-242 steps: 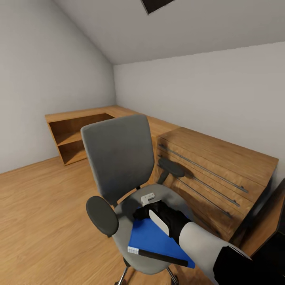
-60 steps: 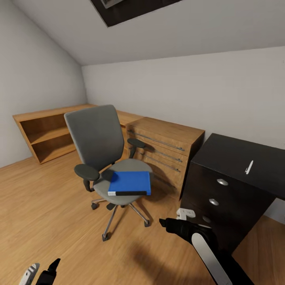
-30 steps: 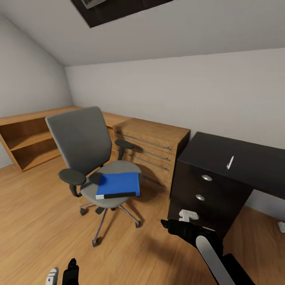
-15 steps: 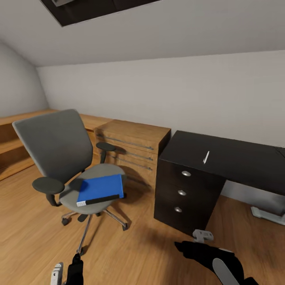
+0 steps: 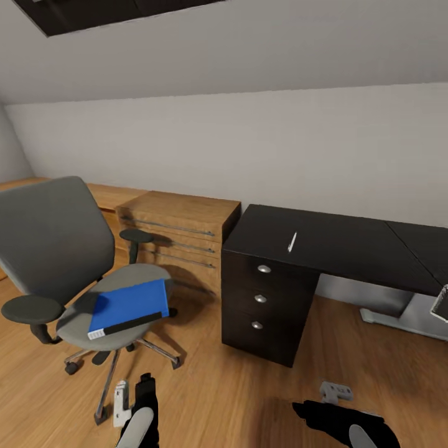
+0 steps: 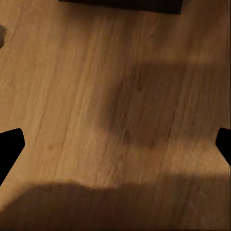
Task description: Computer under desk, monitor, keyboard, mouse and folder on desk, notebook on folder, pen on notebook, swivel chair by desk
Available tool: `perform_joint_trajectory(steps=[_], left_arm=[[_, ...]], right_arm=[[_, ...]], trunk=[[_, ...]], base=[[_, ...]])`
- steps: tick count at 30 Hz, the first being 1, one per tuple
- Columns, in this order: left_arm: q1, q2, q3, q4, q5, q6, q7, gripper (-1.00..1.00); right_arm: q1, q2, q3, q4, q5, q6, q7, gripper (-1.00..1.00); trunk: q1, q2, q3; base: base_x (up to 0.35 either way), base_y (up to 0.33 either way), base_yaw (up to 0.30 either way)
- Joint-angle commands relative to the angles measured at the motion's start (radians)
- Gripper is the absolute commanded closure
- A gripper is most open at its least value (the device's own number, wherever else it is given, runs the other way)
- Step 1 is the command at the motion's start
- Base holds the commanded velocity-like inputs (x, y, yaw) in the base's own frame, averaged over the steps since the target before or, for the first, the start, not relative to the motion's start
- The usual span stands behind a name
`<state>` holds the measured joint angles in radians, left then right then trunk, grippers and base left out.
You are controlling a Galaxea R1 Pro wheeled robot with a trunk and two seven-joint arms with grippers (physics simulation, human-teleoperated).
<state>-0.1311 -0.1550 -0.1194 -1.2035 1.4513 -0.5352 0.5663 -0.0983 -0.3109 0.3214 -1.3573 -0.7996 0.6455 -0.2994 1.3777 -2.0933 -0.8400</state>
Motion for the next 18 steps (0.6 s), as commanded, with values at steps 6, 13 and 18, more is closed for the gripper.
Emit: perform_joint_trajectory(steps=[6,13,18], left_arm=[[-0.013,-0.001,-0.061,0.011,0.021,-0.01,-0.032,-1.0],[-0.014,0.006,-0.127,0.003,0.014,-0.011,-0.085,-1.0],[-0.014,0.011,-0.138,0.002,0.01,-0.01,-0.127,-1.0]], right_arm=[[-0.015,0.006,0.005,0.112,-0.012,-0.121,-0.004,-1.0],[-0.016,0.007,0.007,0.121,-0.009,-0.135,-0.002,-1.0],[-0.015,0.007,0.007,0.12,-0.009,-0.137,-0.001,-1.0]], trunk=[[0.0,0.0,-0.001],[0.0,0.0,-0.001],[0.0,0.0,-0.001]], base=[[0.0,0.0,-0.094],[0.0,0.0,-0.01],[0.034,-0.045,-0.002]])
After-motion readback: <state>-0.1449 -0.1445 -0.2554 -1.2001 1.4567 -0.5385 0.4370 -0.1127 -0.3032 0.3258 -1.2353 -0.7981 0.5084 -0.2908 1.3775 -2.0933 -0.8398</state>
